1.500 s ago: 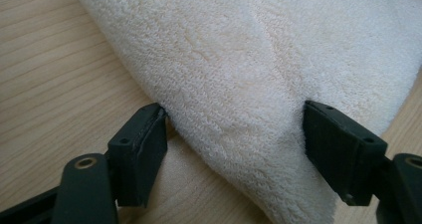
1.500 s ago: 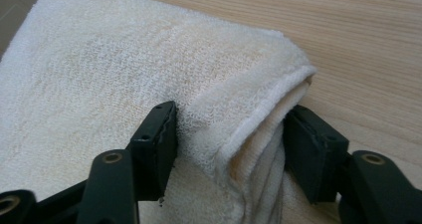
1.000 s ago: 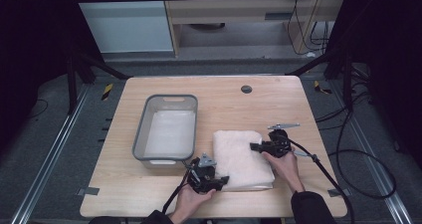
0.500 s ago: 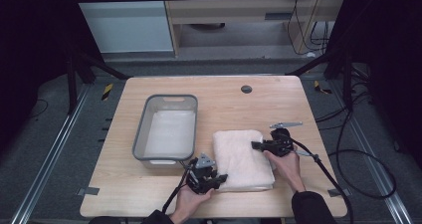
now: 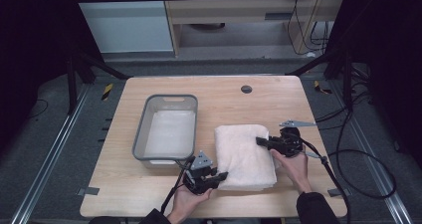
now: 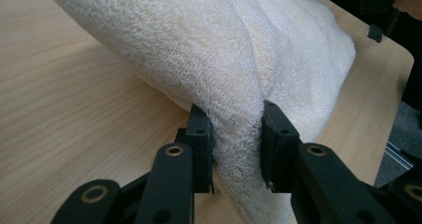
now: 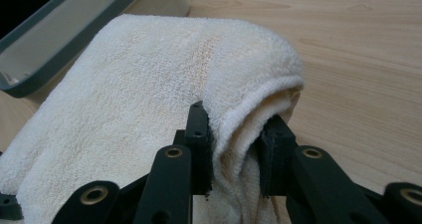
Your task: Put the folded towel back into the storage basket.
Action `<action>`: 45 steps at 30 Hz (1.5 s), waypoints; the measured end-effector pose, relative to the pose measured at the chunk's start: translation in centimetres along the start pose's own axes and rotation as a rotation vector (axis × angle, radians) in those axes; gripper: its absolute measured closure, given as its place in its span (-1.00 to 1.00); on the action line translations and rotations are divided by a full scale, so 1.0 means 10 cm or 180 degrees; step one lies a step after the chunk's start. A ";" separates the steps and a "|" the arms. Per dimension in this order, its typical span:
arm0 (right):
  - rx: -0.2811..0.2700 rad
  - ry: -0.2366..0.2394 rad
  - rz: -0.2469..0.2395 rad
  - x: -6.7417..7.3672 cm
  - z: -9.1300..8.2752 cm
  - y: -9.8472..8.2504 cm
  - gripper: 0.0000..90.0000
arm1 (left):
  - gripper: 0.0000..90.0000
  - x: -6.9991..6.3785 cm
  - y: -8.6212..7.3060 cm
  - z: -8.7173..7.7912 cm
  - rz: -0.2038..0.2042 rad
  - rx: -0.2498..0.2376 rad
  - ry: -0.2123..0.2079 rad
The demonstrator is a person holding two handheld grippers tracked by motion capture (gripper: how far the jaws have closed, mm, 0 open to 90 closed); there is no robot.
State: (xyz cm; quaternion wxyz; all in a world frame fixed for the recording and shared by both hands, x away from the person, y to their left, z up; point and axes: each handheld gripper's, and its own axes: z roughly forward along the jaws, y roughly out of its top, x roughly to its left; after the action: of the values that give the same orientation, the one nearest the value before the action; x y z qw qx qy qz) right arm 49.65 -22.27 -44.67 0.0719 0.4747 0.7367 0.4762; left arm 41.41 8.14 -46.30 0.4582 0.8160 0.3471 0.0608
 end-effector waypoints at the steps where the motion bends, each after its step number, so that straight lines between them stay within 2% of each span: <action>1: -0.0011 0.0000 0.0003 0.01 -0.01 0.01 0.59 | 0.55 -0.01 0.01 -0.02 0.0002 -0.0018 -0.0001; 7: -0.0111 -0.0014 -0.0037 0.07 -0.08 0.05 0.59 | 0.55 -0.03 0.05 -0.08 0.0040 -0.0091 0.0010; 16: -0.0293 -0.0046 -0.0110 0.17 -0.17 0.14 0.59 | 0.56 -0.04 0.16 -0.24 0.0056 -0.0298 0.0014; 24: -0.0389 -0.0053 -0.0132 0.24 -0.18 0.20 0.59 | 0.57 -0.04 0.24 -0.35 0.0057 -0.0438 0.0025; 32: -0.0492 -0.0062 -0.0152 0.29 -0.17 0.29 0.59 | 0.58 -0.03 0.34 -0.46 0.0126 -0.0532 0.0082; 40: -0.0717 -0.0108 -0.0200 0.37 -0.25 0.43 0.59 | 0.58 -0.02 0.50 -0.56 0.0168 -0.0709 0.0120; 45: -0.0837 -0.0098 -0.0144 0.39 -0.26 0.50 0.59 | 0.59 0.00 0.58 -0.60 0.0190 -0.0744 0.0173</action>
State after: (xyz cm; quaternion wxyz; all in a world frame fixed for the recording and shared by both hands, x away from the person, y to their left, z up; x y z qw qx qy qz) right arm 49.30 -20.45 -38.08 0.1554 0.4517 0.6773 0.5596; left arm 41.82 10.42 -38.25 0.5386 0.7650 0.3256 0.1366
